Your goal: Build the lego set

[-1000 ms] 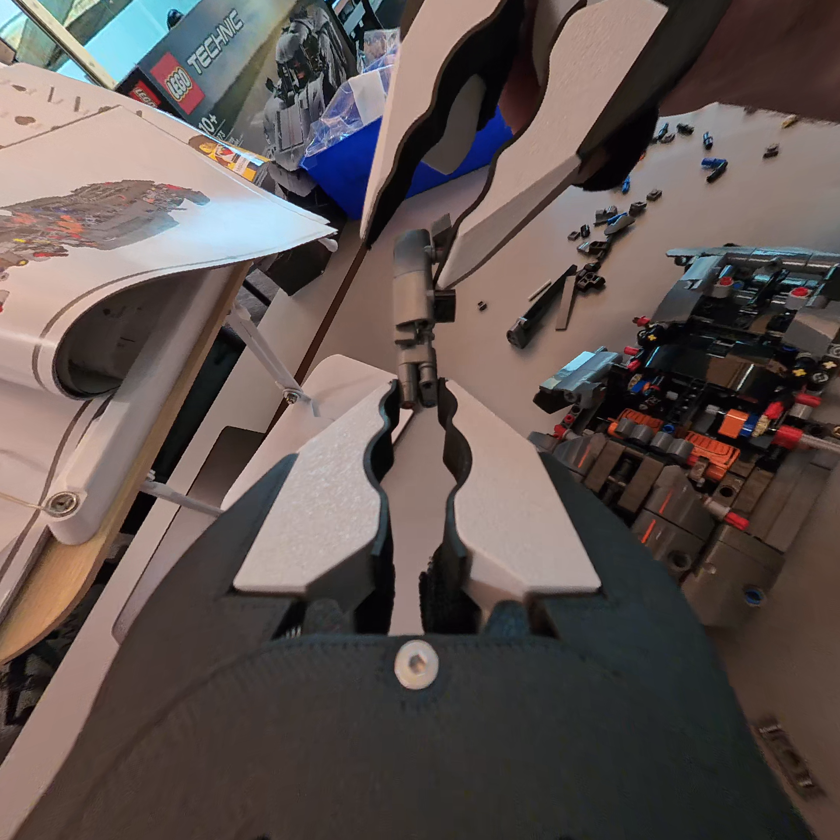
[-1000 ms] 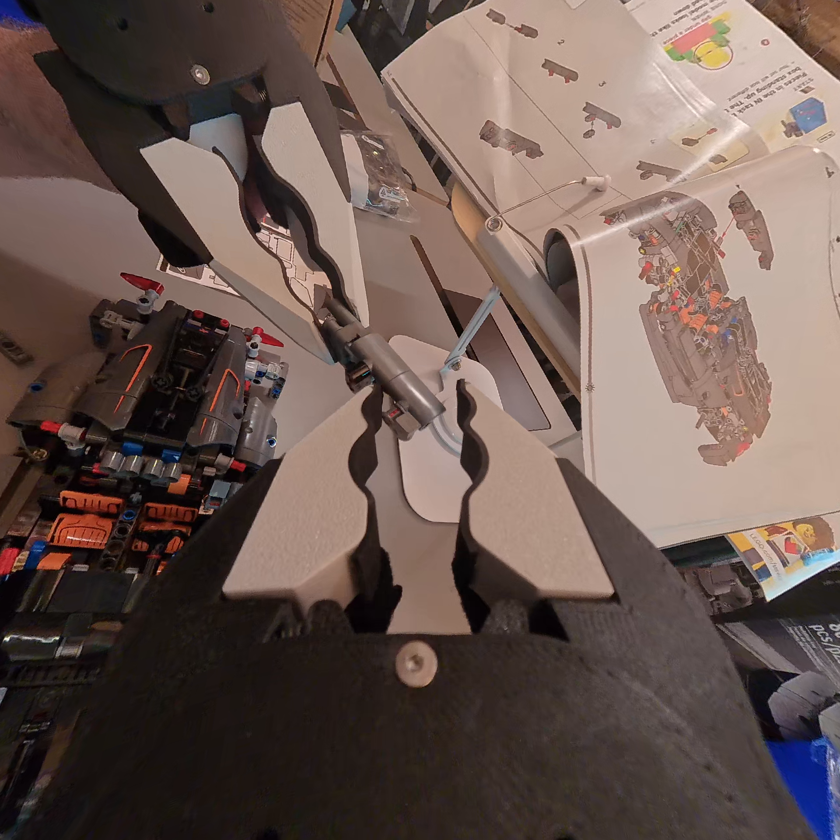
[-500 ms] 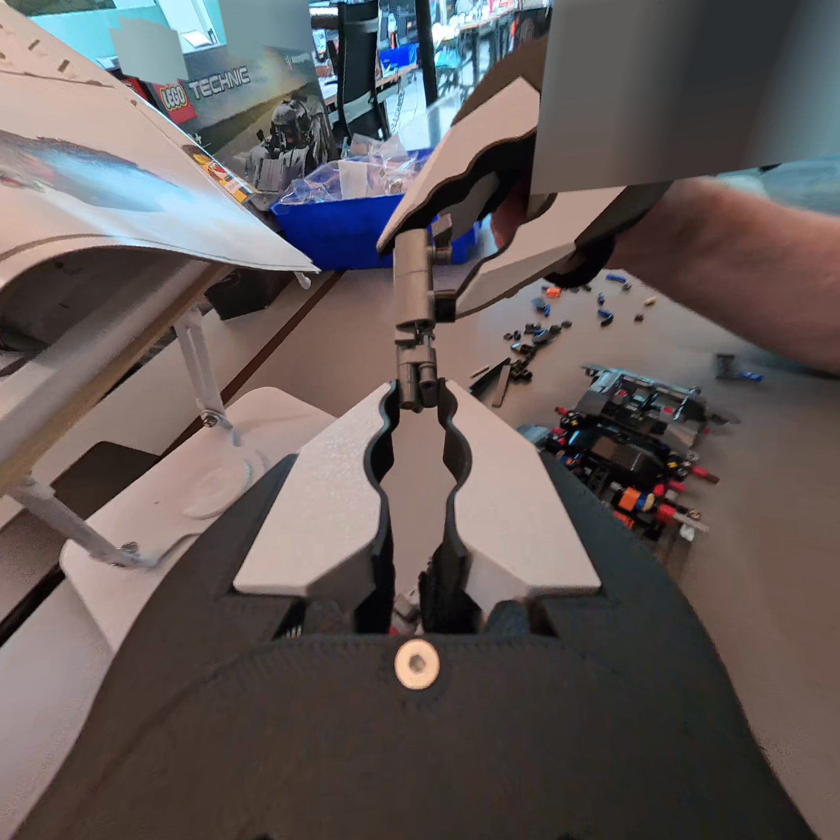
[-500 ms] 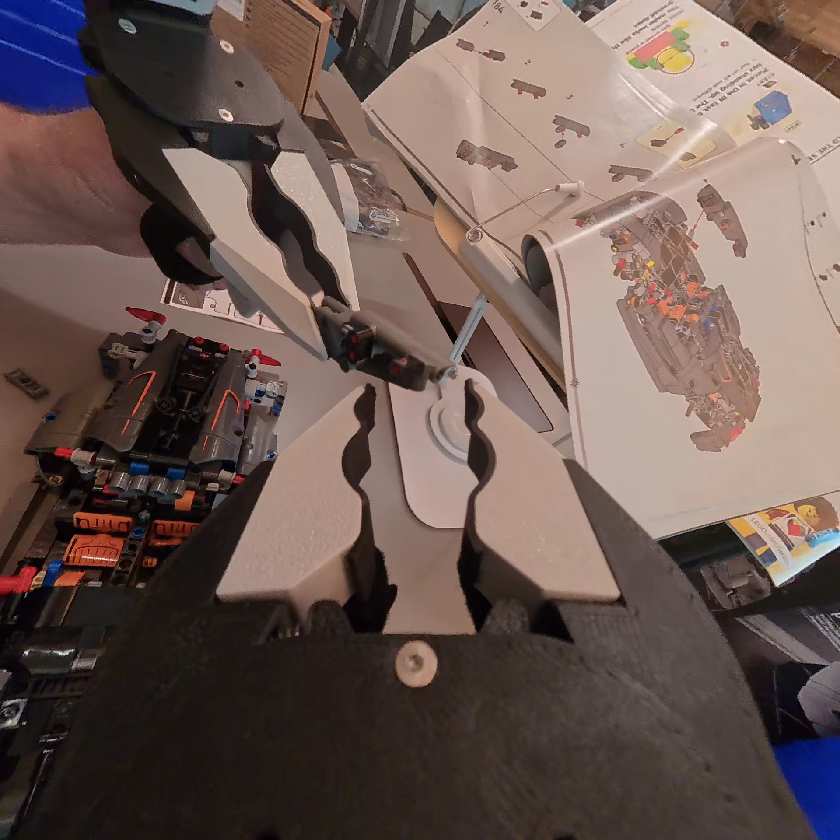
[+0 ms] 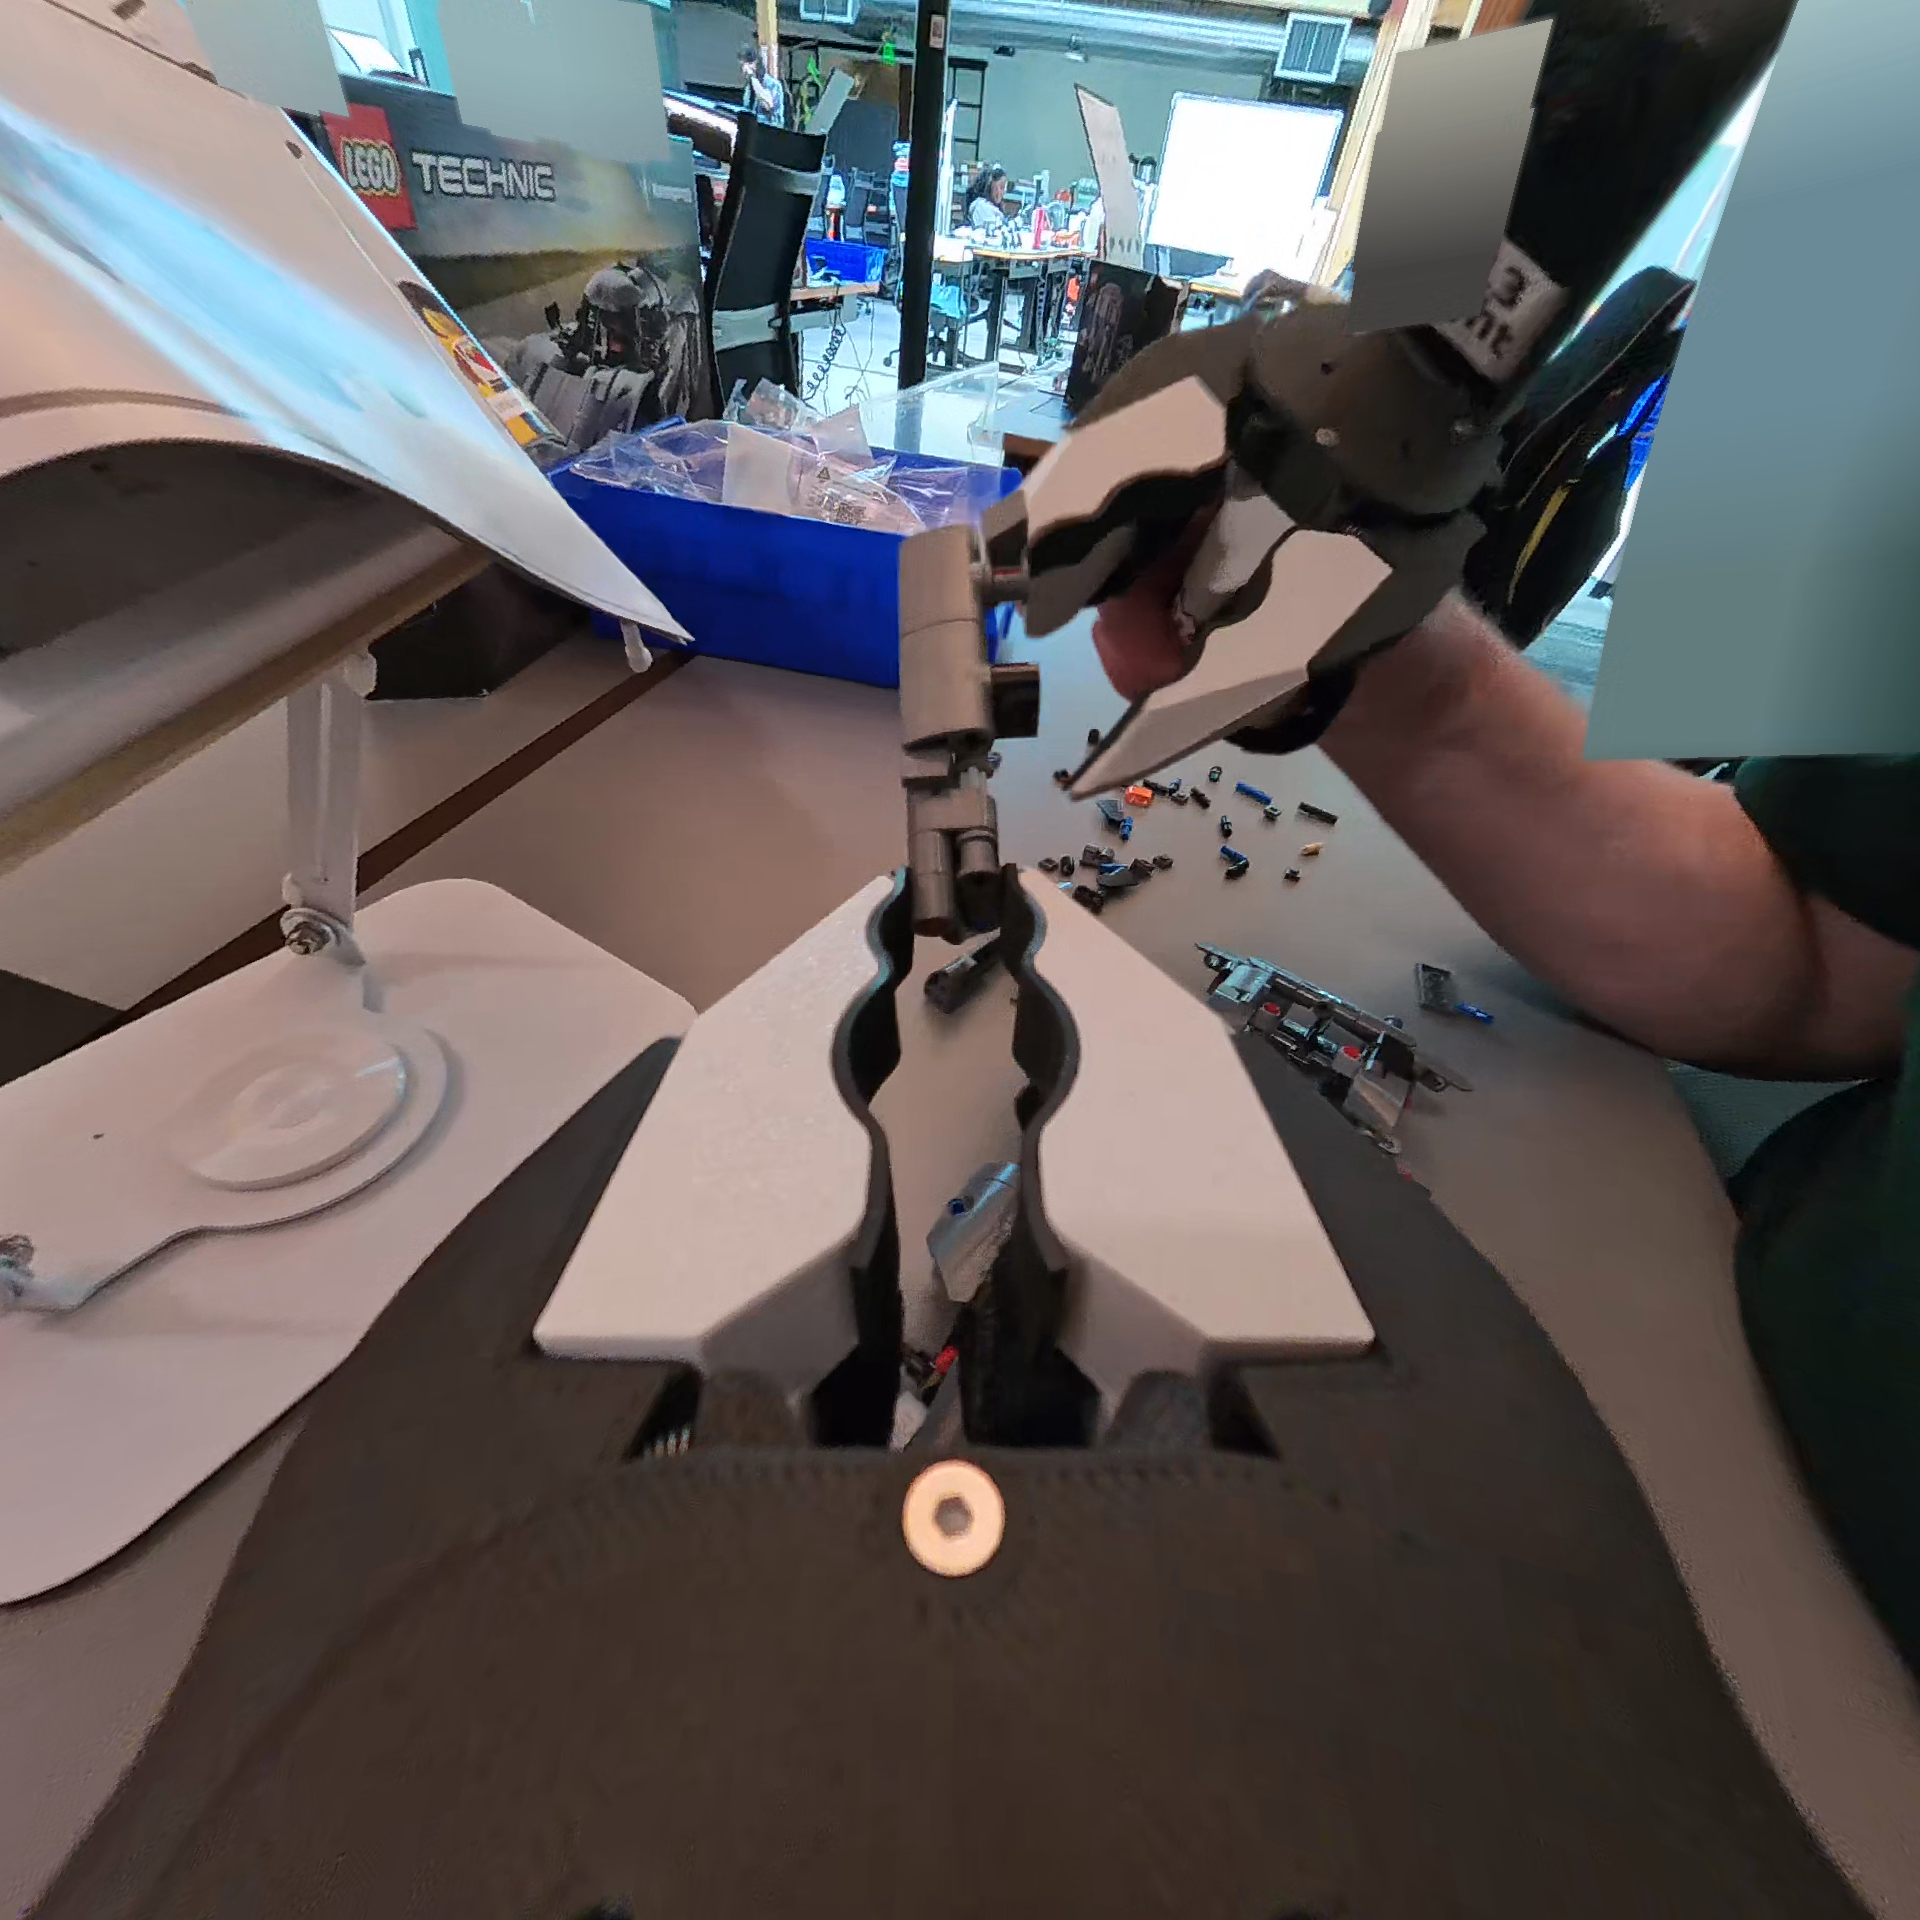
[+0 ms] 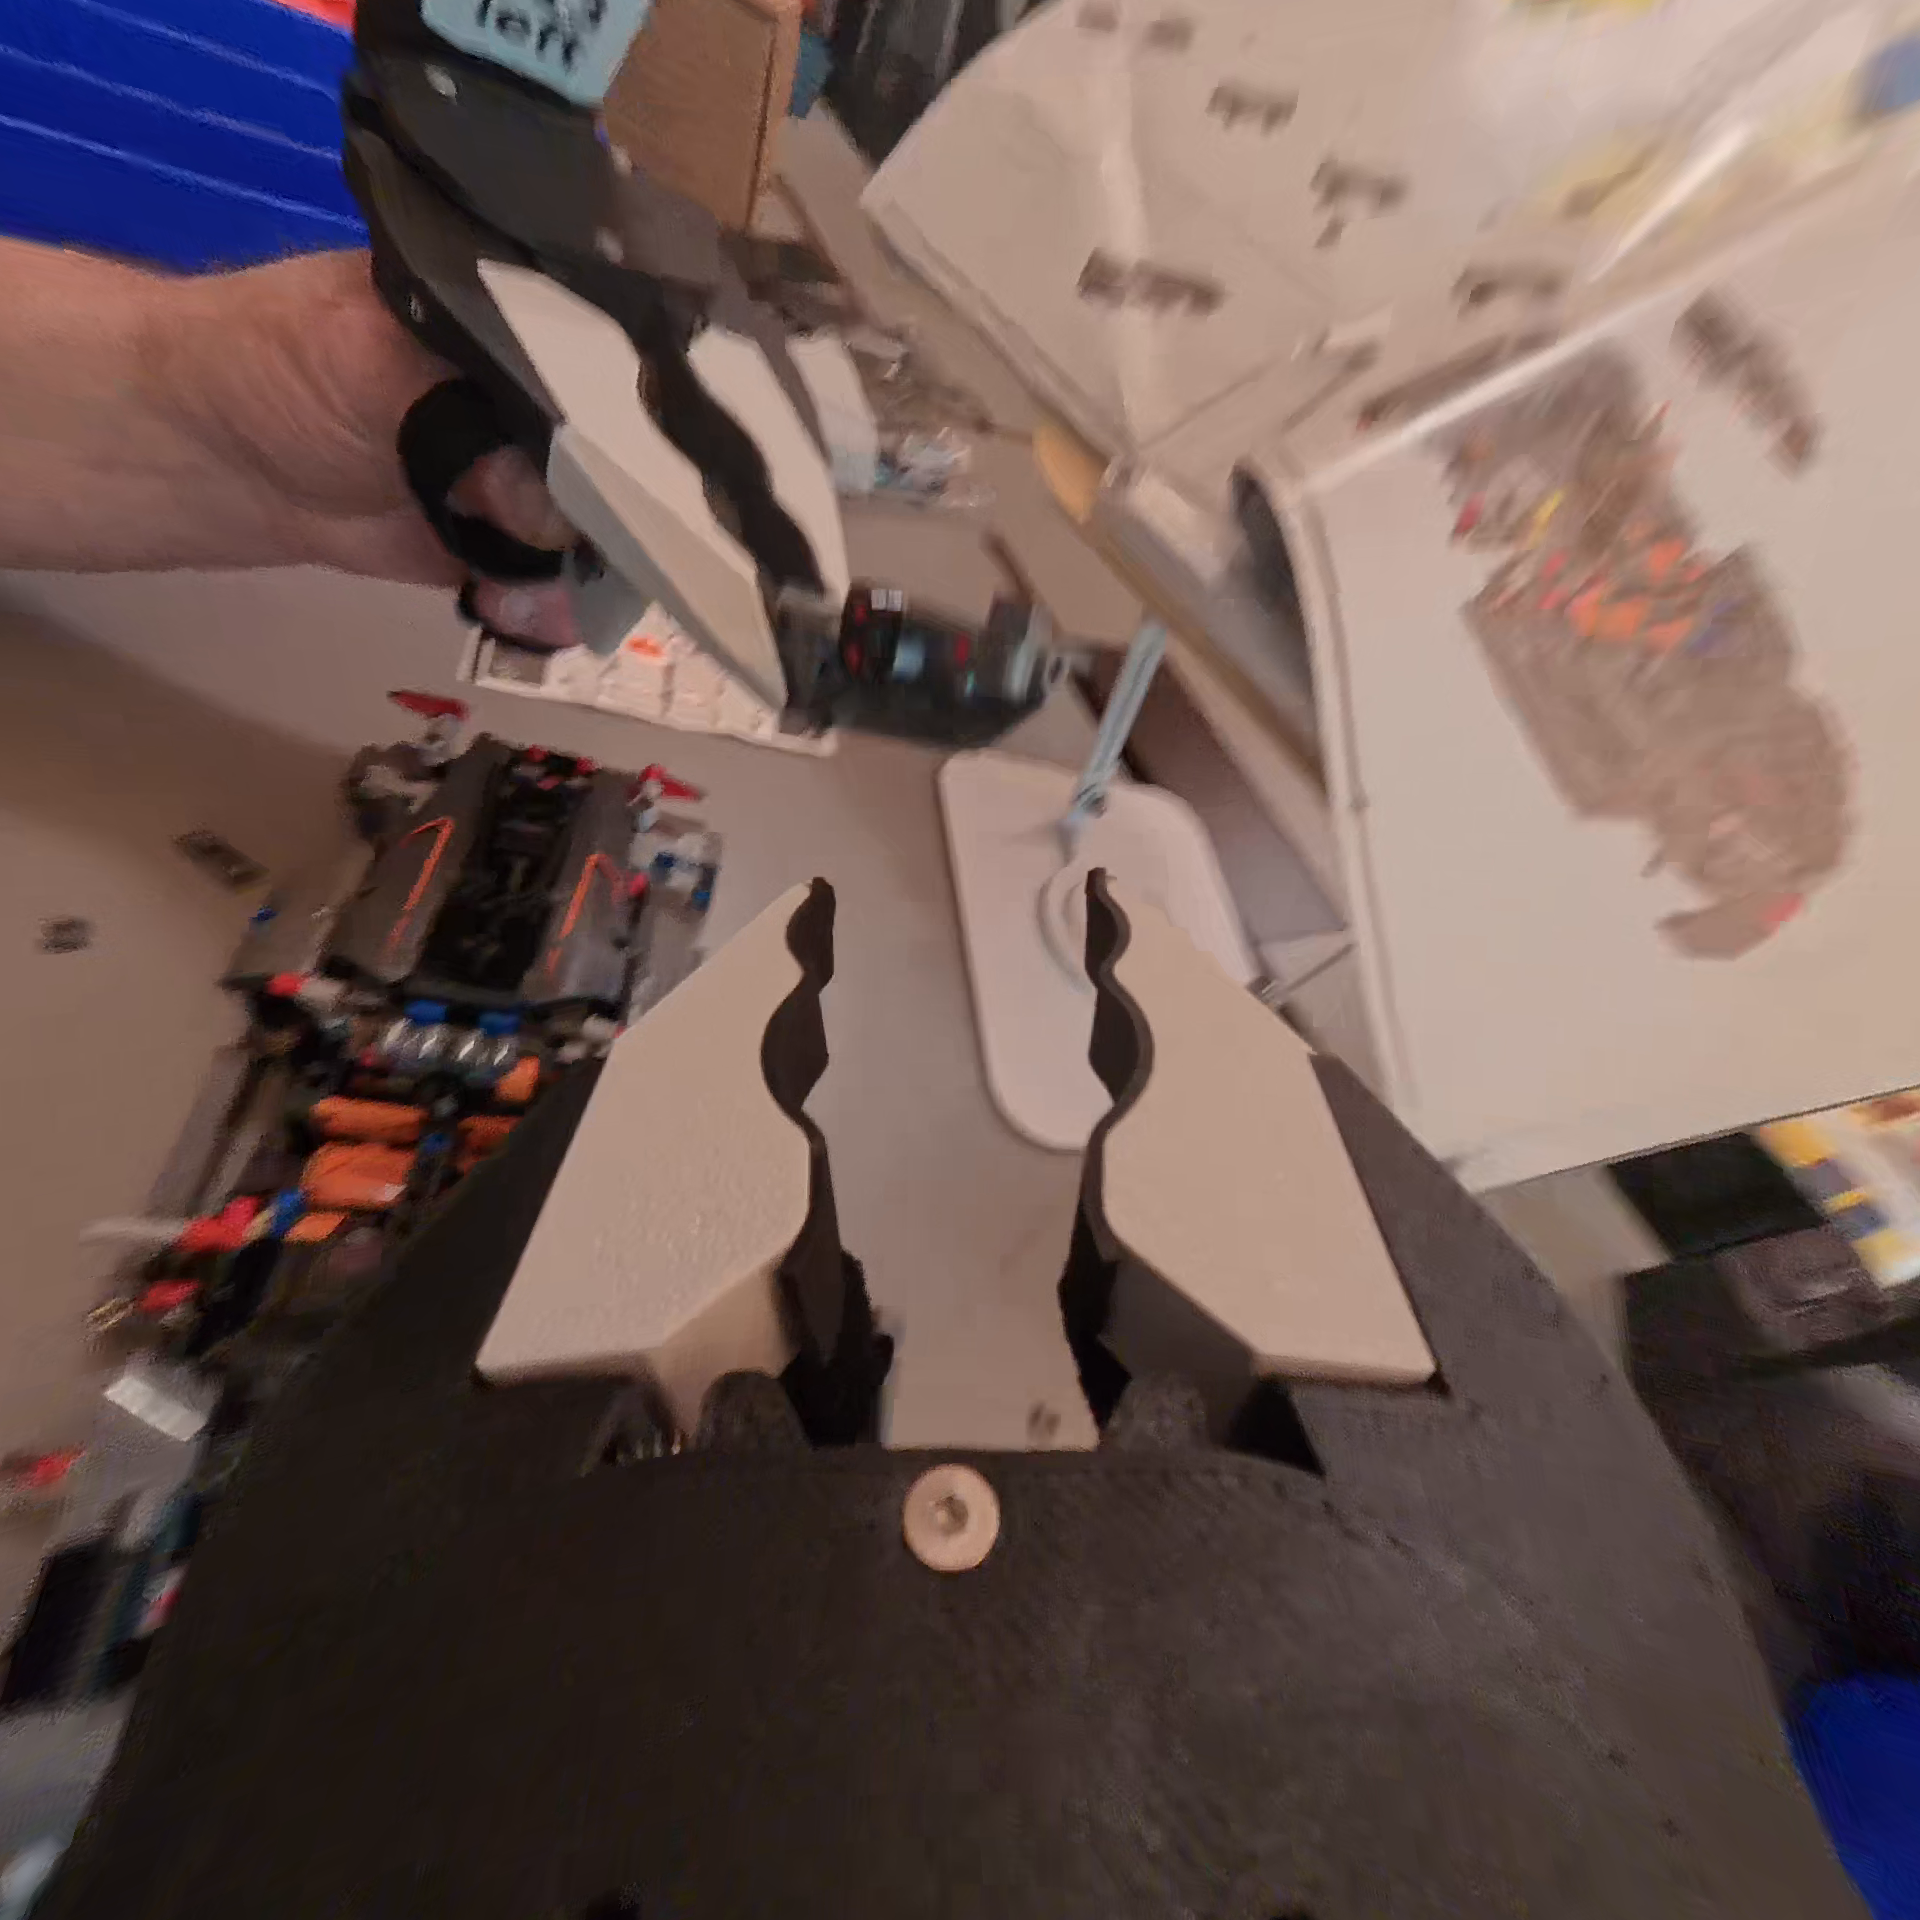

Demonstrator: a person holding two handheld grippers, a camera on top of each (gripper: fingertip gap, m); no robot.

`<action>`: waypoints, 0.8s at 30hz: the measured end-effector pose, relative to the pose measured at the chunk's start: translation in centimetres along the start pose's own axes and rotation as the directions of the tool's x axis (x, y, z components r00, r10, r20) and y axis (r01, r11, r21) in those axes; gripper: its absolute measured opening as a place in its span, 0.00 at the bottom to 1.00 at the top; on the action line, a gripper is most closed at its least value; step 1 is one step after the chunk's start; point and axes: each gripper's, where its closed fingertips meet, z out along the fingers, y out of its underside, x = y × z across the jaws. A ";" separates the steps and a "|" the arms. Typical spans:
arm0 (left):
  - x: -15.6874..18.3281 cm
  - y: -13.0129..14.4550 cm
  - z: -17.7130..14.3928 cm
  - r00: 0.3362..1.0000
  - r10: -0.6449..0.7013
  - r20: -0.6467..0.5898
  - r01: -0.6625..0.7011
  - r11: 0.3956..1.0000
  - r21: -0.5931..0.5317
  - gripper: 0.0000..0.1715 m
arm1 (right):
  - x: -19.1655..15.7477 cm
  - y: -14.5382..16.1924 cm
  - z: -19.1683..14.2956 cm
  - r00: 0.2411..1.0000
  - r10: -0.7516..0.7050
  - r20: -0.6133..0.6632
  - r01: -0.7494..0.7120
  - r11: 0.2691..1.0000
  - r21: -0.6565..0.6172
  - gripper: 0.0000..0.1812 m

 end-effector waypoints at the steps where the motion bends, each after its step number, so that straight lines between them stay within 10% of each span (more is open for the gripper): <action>1: 0.0 -0.2 -0.1 1.000 -0.002 -0.002 0.002 1.000 0.006 0.08 | -0.5 1.2 0.0 0.997 0.055 0.063 -0.051 0.997 -0.061 0.26; 12: 0.7 -0.7 -0.7 0.998 0.055 0.024 -0.055 0.998 -0.004 0.08 | -8.7 7.6 1.1 0.974 0.111 0.195 -0.028 0.923 -0.385 0.27; 24: 0.6 -1.8 -1.9 0.995 0.083 0.053 -0.084 0.996 0.021 0.08 | -8.5 9.5 2.2 0.977 0.194 0.094 -0.129 0.876 -0.465 0.11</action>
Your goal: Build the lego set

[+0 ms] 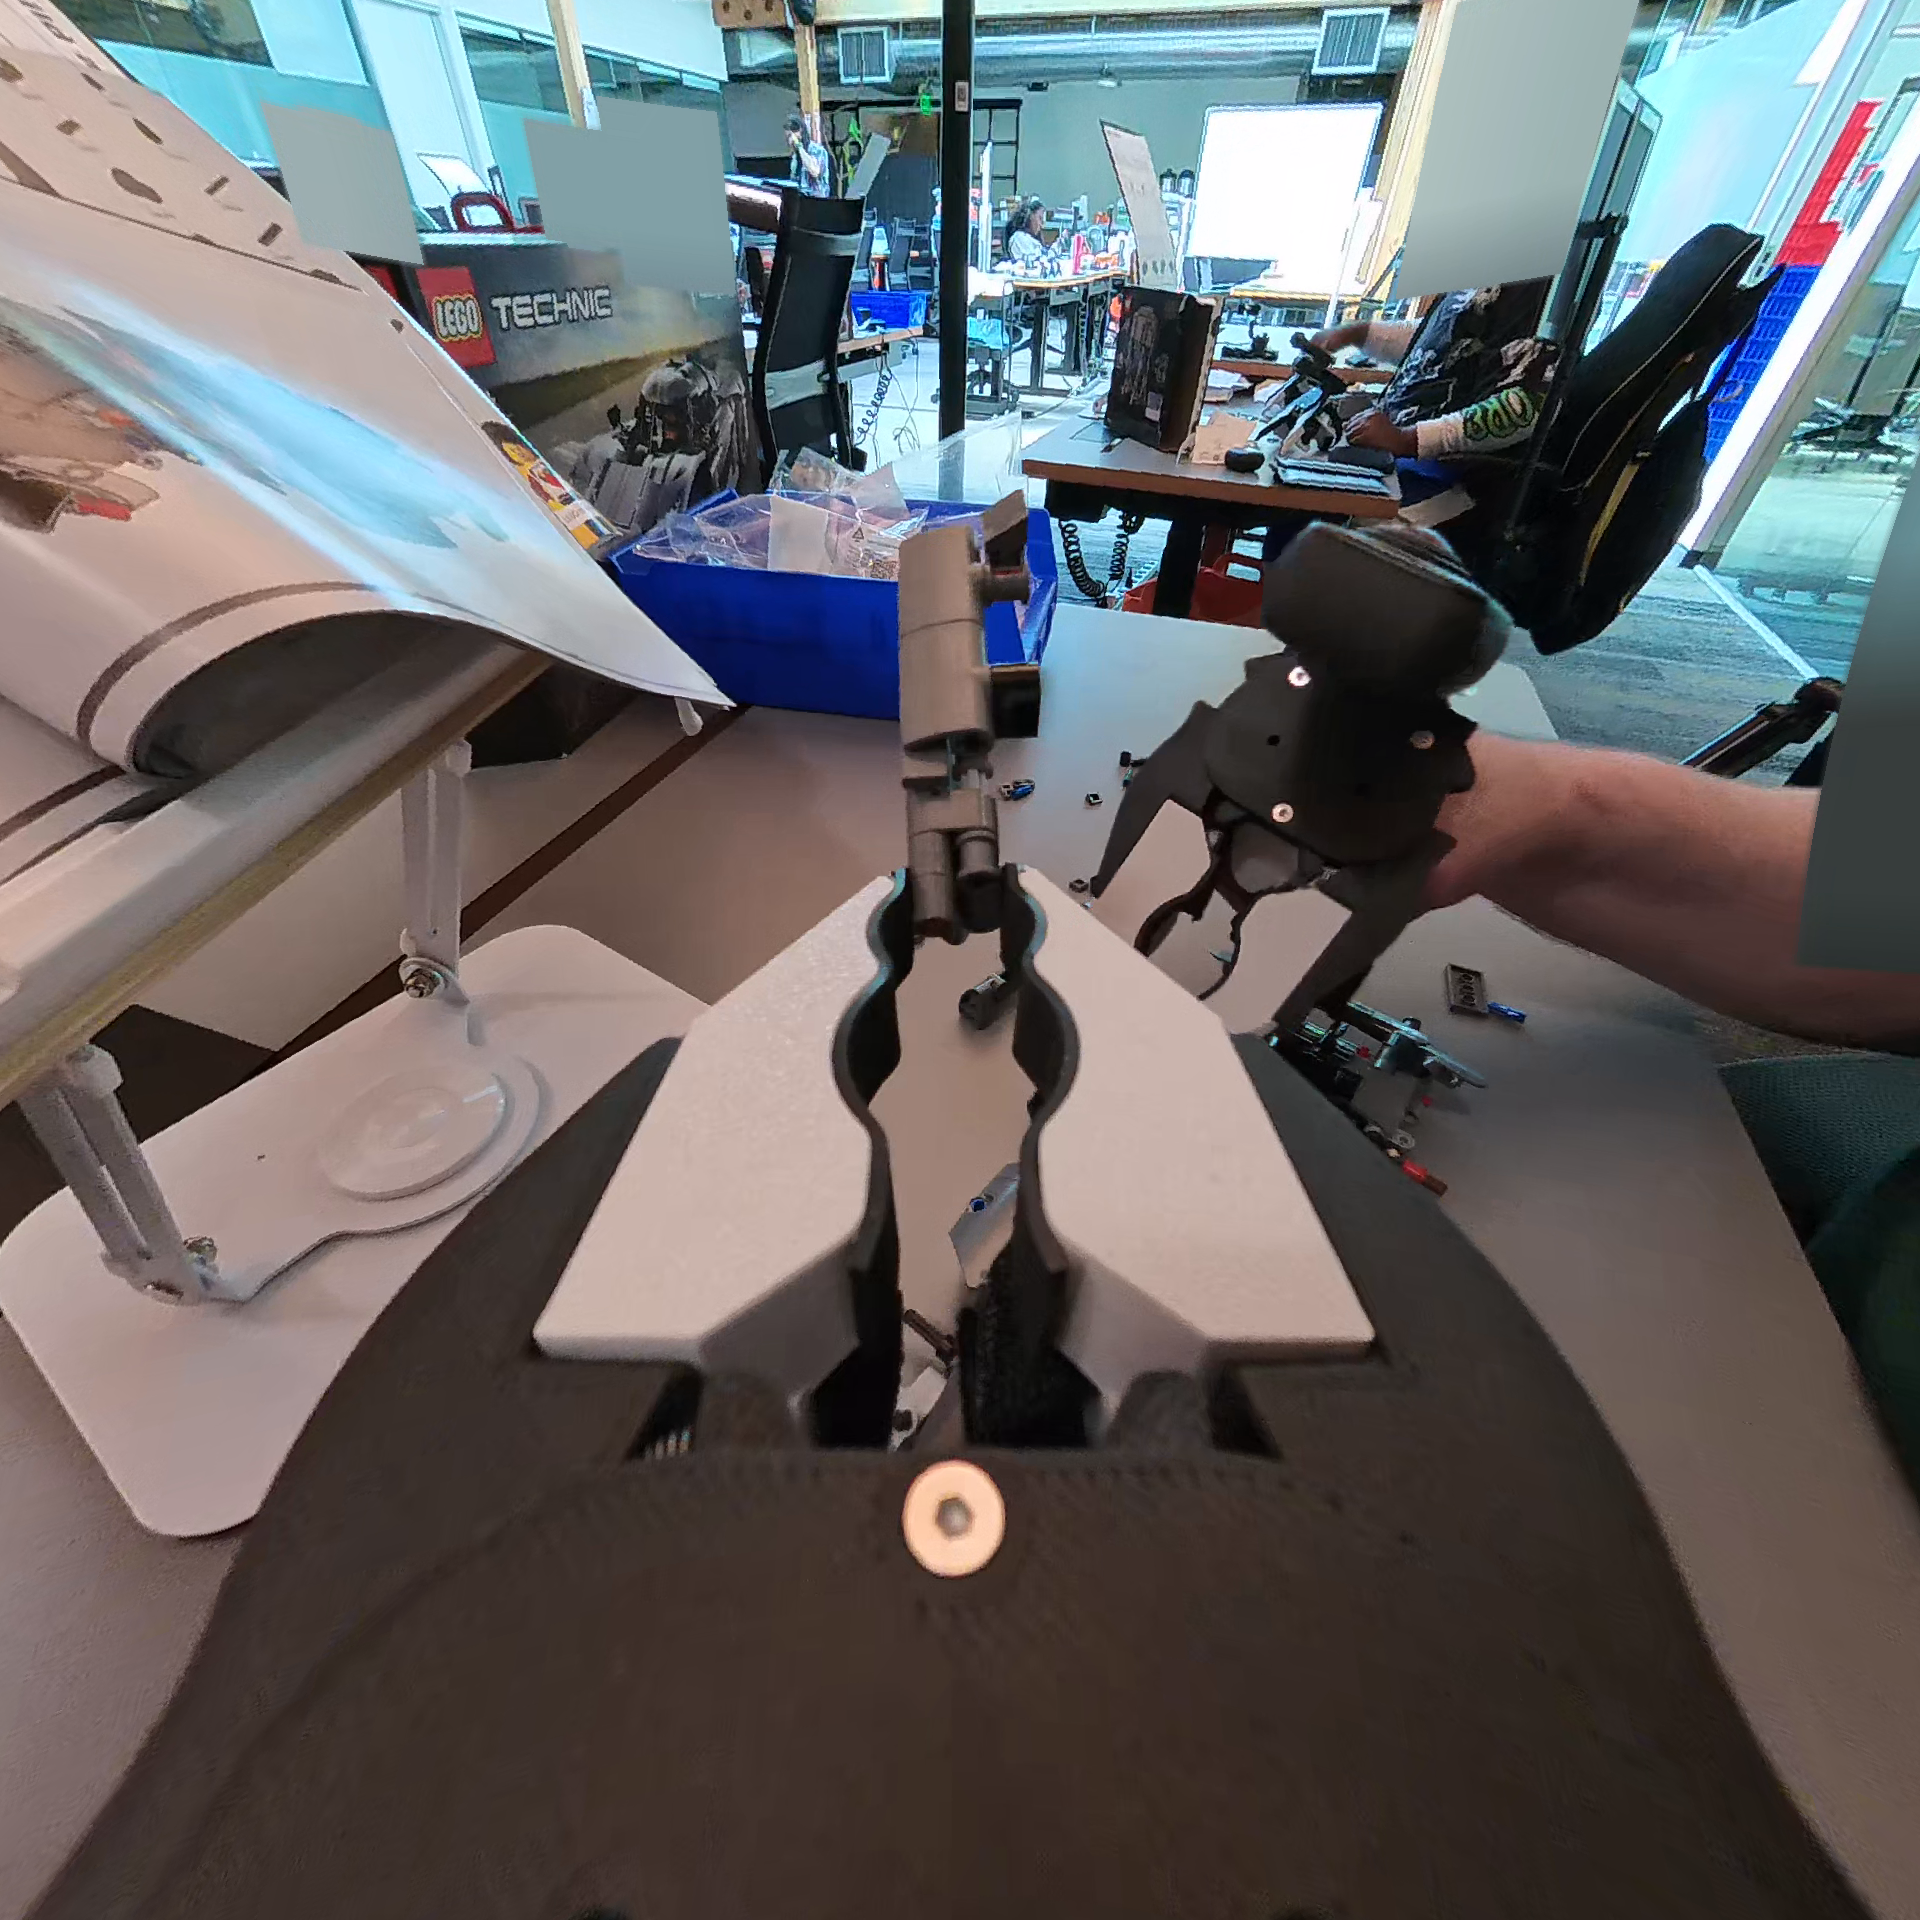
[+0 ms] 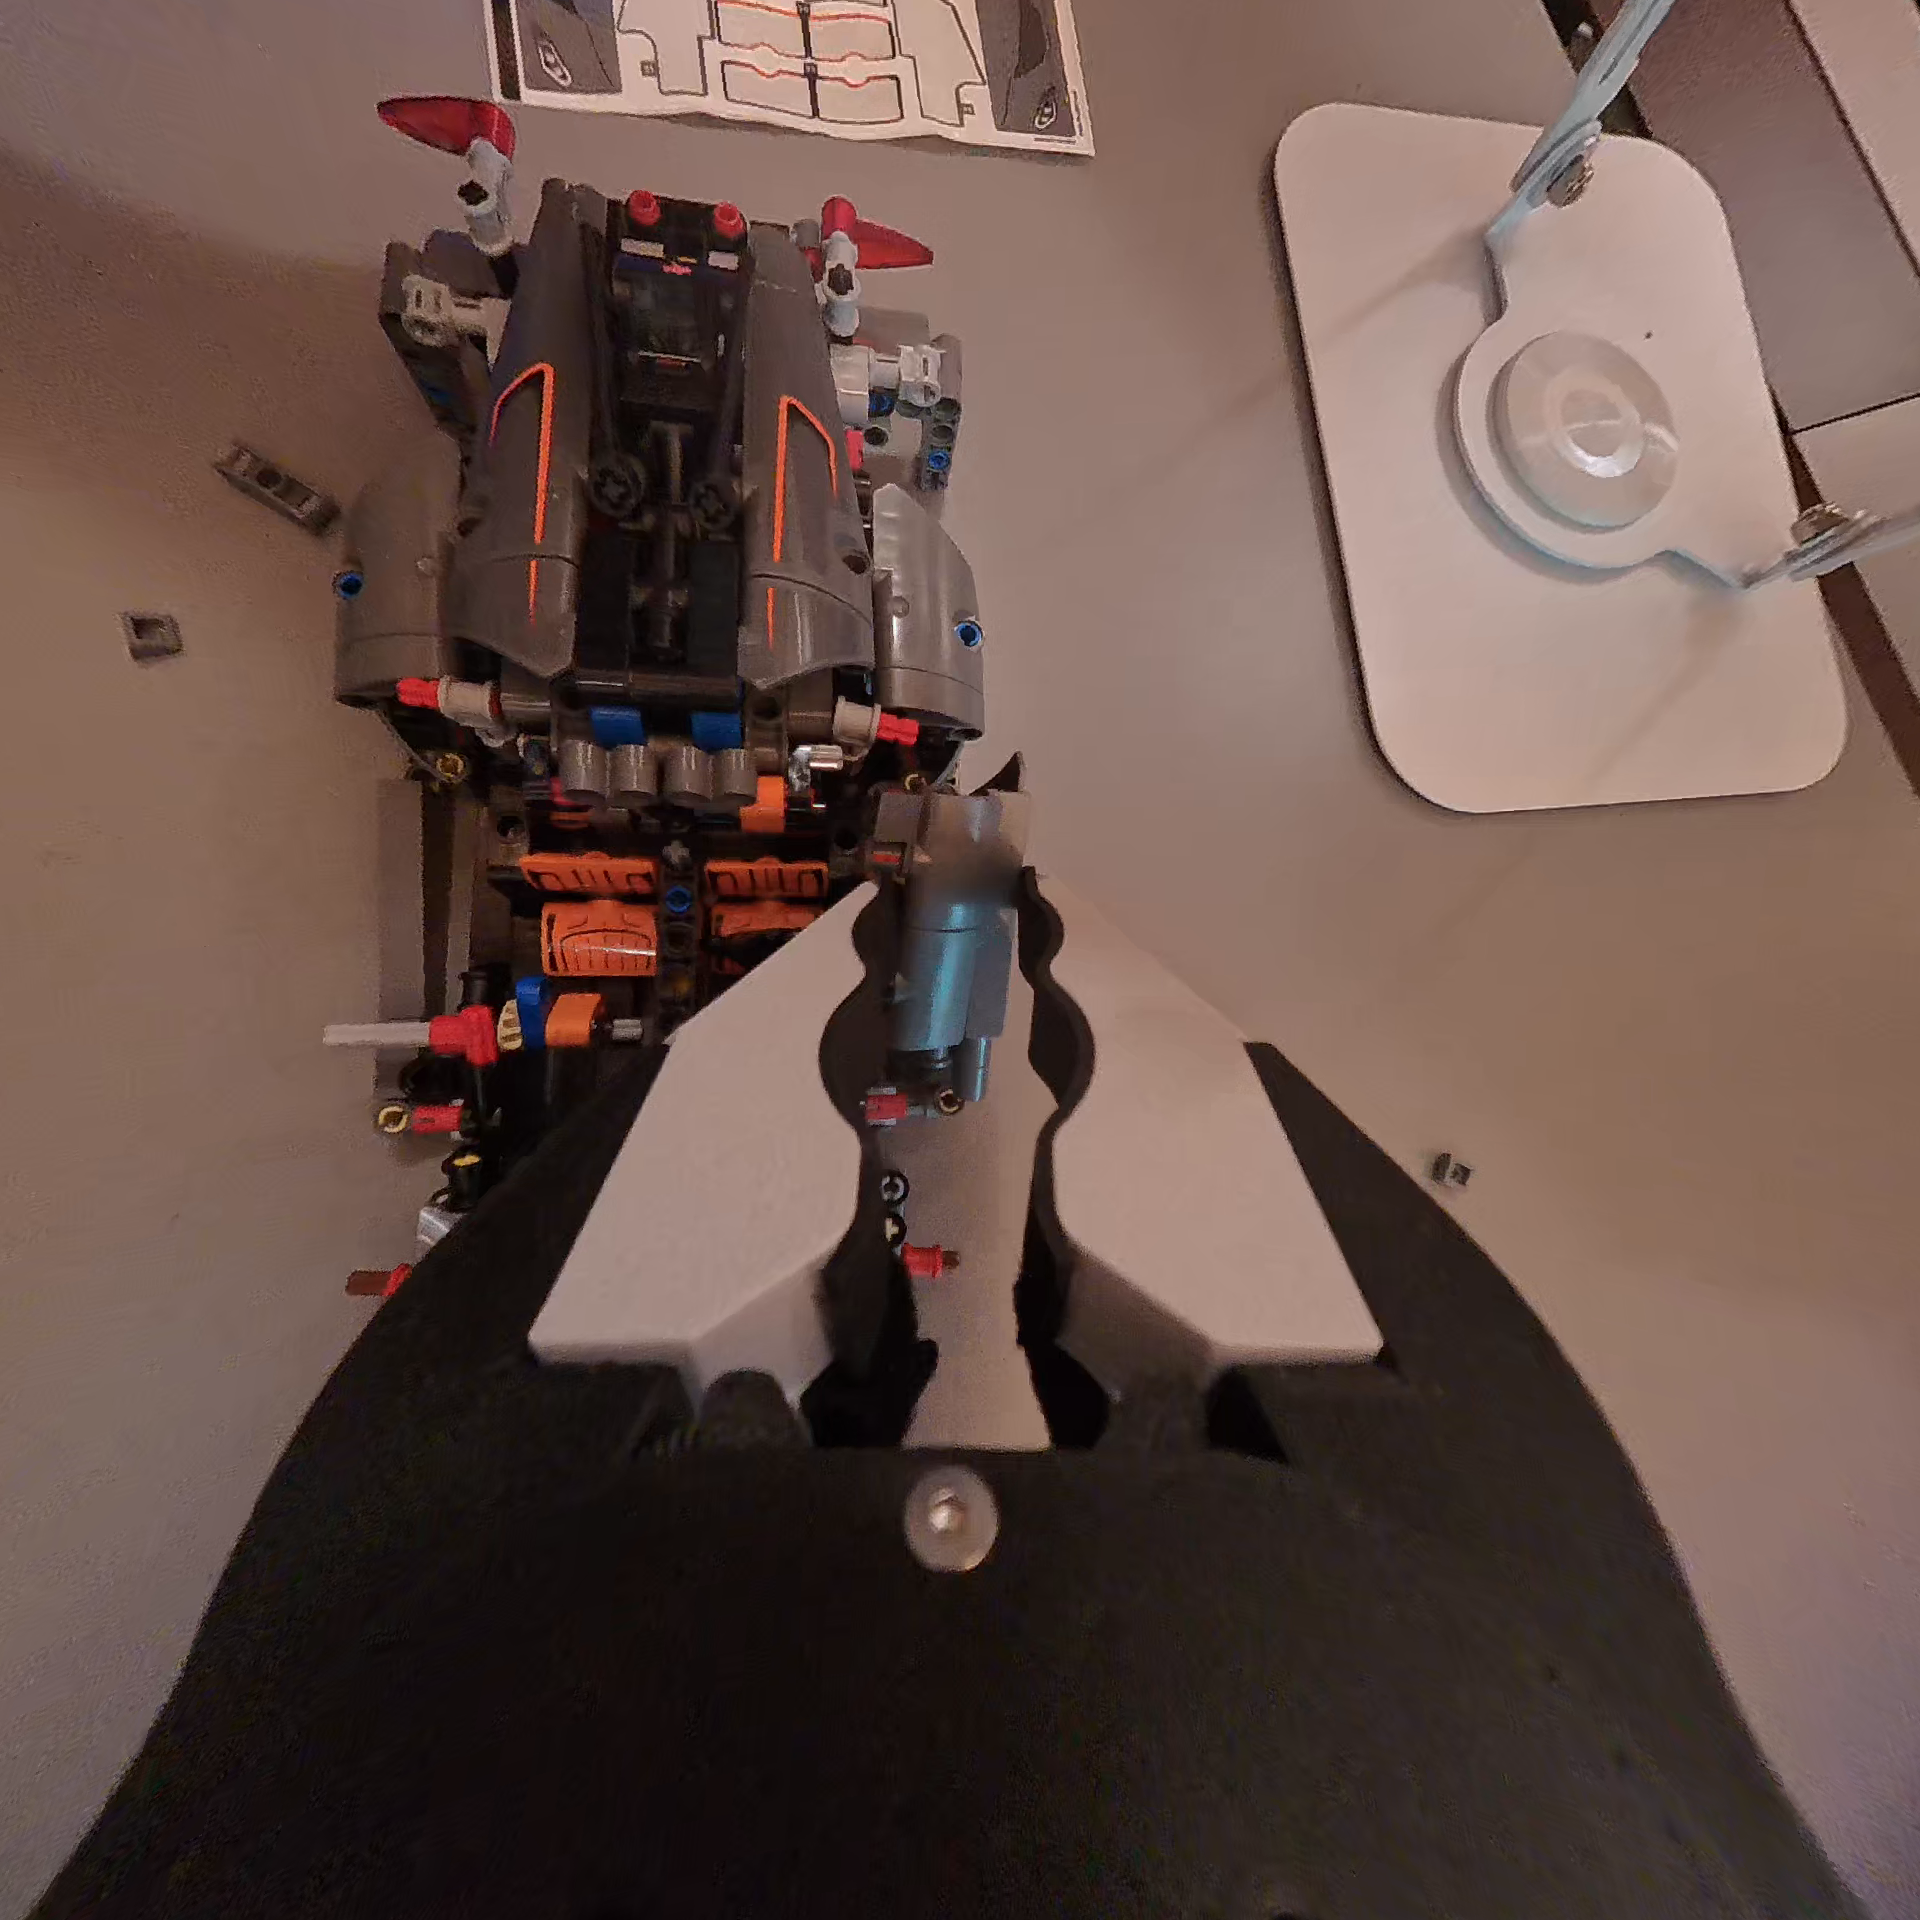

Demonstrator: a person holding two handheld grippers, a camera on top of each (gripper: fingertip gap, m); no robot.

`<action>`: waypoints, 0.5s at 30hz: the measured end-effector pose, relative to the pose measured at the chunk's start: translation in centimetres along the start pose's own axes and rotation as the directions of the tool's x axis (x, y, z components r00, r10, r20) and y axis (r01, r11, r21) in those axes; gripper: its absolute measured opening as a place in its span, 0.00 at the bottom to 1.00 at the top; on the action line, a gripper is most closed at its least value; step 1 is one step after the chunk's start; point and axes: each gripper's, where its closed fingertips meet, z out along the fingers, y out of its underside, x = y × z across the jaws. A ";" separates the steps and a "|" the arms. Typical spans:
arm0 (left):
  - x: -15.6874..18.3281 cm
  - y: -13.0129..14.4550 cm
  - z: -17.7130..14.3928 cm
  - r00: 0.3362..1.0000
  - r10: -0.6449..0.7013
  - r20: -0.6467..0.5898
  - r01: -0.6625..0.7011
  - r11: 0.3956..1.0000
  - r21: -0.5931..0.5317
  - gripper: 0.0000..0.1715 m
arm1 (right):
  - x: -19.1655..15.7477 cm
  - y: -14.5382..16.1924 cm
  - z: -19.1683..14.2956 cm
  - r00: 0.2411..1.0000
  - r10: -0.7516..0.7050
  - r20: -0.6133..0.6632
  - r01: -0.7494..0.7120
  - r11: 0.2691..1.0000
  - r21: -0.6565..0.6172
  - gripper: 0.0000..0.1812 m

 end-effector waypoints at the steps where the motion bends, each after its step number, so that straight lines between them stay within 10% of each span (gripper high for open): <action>1: 0.0 0.0 0.0 1.000 0.001 0.000 -0.001 1.000 0.001 0.08 | 0.0 0.0 0.0 1.000 0.024 0.020 -0.024 1.000 0.005 0.11; 15: -0.2 0.1 -0.2 1.000 -0.005 -0.003 0.005 1.000 0.000 0.08 | -0.2 -0.2 0.3 0.914 0.236 0.330 -0.234 0.971 -0.045 0.11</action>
